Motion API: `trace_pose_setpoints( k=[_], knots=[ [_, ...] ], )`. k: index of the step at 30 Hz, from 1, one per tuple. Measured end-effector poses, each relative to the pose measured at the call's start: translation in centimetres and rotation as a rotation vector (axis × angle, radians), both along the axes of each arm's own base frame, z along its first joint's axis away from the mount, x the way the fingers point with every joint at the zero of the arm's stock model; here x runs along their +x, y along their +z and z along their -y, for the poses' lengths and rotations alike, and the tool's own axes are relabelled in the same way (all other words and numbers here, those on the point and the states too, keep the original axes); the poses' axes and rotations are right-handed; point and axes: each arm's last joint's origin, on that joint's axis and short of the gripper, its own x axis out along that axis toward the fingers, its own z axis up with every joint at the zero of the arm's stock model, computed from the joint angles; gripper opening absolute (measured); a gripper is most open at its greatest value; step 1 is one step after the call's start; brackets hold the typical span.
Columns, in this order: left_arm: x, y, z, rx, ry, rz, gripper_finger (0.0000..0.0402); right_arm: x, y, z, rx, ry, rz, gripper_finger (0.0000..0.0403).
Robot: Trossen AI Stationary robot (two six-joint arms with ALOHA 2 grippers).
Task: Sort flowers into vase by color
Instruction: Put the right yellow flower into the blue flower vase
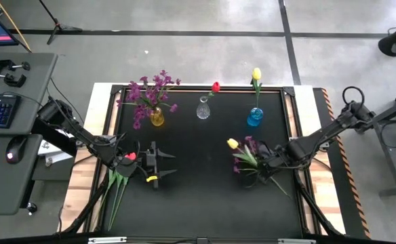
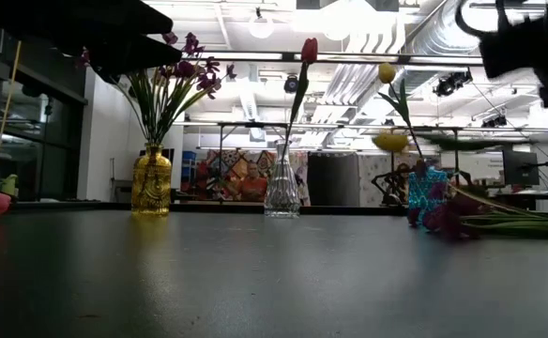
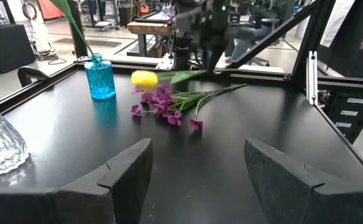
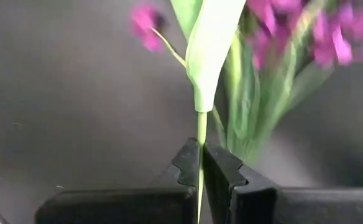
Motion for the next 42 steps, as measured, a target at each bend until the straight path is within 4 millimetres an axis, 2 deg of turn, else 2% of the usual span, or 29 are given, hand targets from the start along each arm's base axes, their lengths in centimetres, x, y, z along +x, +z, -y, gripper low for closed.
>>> trace_pose_setpoints(
  k=[5, 10, 17, 26, 35, 42],
  knots=[
    [0.0, 0.0, 0.0, 0.000, 0.000, 0.000, 0.0241, 1.8, 2.0, -0.9, -0.098, 0.141, 0.251, 0.0000],
    [0.0, 0.0, 0.0, 0.000, 0.001, 0.000, 0.0241, 3.5, 3.0, -1.1, -0.341, 0.225, 0.524, 0.0000],
    [0.0, 0.0, 0.0, 0.001, 0.001, 0.000, 0.0241, 4.0, 4.4, 0.7, -0.791, 0.054, 0.625, 0.0000],
    [0.0, -0.2, -0.1, 0.017, 0.011, -0.022, 0.0241, 1.4, 7.0, 3.6, -1.154, -0.258, 0.631, 0.0000],
    [0.2, -0.3, -0.5, 0.011, 0.029, -0.023, 0.0241, -1.6, 5.9, 7.0, -1.320, -0.497, 0.573, 0.0000],
    [0.2, -0.3, -0.5, 0.011, 0.029, -0.023, 0.0241, -2.9, 5.6, 8.2, -1.311, -0.601, 0.593, 0.0000]
  ],
)
